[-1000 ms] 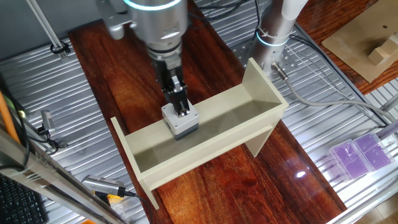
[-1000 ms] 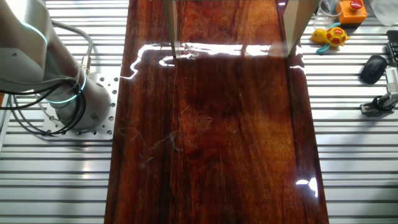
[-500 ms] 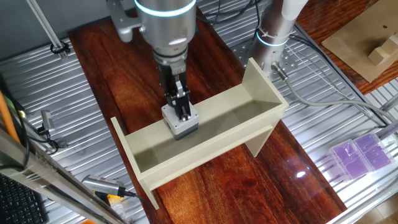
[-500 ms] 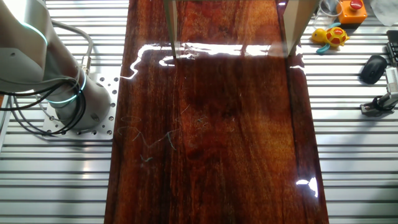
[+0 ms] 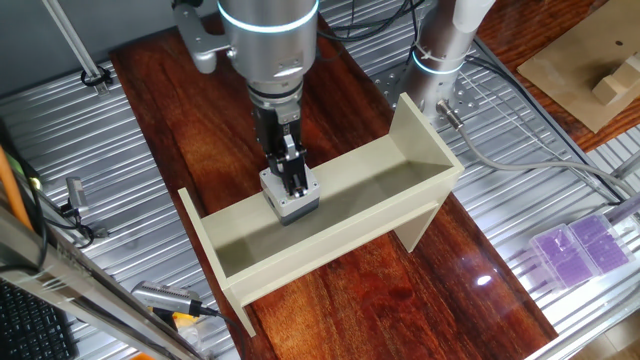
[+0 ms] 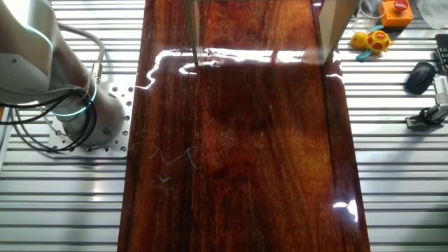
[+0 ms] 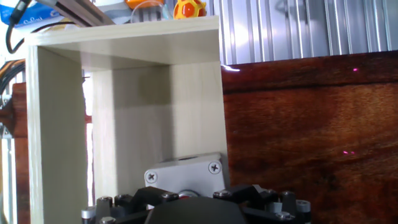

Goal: Take the object down from the shelf

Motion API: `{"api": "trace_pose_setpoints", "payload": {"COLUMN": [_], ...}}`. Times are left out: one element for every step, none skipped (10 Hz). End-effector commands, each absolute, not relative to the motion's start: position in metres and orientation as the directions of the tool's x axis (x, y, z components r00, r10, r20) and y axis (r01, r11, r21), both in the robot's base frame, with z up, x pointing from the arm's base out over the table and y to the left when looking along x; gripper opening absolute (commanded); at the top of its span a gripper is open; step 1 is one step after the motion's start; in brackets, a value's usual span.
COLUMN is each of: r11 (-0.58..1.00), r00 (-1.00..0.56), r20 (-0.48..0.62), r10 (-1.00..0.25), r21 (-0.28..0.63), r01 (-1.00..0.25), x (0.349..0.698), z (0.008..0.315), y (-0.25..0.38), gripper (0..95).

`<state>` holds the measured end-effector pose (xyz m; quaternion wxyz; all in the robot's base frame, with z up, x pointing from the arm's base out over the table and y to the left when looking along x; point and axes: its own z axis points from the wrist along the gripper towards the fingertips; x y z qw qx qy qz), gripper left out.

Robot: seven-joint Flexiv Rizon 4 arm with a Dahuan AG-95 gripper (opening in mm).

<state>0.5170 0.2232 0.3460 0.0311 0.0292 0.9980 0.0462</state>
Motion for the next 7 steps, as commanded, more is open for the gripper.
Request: {"api": "trace_pose_setpoints", "payload": {"r11": [0.994,0.994,0.994,0.995,0.995,0.995,0.995], "r00": [-0.996,-0.996,-0.996,-0.996,-0.996,-0.996,-0.996], "r20": [-0.056,-0.058,-0.061,-0.062,-0.061,-0.062,-0.062], "r10": [0.066,0.065,0.063,0.059,0.059,0.058,0.056], "r21": [0.093,0.092,0.092,0.09,0.089,0.088,0.086], "r01": [0.061,0.06,0.057,0.053,0.053,0.053,0.051], "x": [0.519,0.518,0.516,0.514,0.514,0.514,0.514], "z": [0.344,0.342,0.34,0.338,0.336,0.334,0.333], "y": [0.227,0.228,0.228,0.23,0.231,0.233,0.234], "gripper": [95.0,95.0,95.0,95.0,95.0,95.0,95.0]}}
